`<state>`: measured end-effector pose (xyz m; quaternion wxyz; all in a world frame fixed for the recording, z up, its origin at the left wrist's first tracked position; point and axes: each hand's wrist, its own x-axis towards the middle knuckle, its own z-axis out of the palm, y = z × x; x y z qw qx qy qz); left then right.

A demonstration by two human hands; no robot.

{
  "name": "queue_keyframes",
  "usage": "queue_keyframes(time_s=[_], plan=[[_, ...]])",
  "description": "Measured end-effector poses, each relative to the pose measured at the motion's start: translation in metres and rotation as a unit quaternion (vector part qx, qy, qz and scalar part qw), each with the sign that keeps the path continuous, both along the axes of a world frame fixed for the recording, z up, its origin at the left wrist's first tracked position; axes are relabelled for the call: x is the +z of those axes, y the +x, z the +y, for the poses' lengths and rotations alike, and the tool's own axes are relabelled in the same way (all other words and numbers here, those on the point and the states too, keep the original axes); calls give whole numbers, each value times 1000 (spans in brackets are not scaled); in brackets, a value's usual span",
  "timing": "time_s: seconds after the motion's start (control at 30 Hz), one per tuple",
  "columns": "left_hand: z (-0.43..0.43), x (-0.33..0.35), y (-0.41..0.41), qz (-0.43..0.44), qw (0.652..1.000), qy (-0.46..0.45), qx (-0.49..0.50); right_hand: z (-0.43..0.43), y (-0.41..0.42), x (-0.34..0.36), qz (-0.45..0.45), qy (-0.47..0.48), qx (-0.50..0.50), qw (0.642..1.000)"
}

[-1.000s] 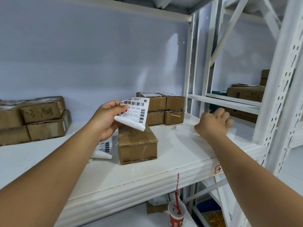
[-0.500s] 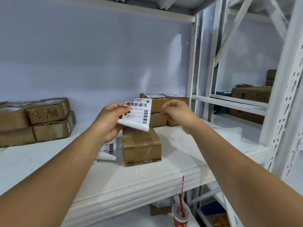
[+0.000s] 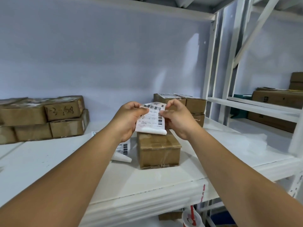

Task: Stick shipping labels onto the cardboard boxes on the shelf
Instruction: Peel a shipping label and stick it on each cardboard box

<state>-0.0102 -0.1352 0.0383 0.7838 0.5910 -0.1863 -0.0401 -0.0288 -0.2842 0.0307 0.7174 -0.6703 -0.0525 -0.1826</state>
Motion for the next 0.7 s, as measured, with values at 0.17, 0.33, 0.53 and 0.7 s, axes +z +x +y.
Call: queue_keyframes(time_s=[0.17,0.33,0.53,0.7], plan=[[3,5,2,-38,999,27,-16,1,1,-1,-40,24,-15,999],[5,3,0,-14,999,43,-21,-5,-2,1,-45,113,-21,992],[8,4,4,63,997,33,-6,-7,-11,2,7,144,35,989],[6,2,3,-18,992,96,74,-7,-16,0,44,14,10,999]])
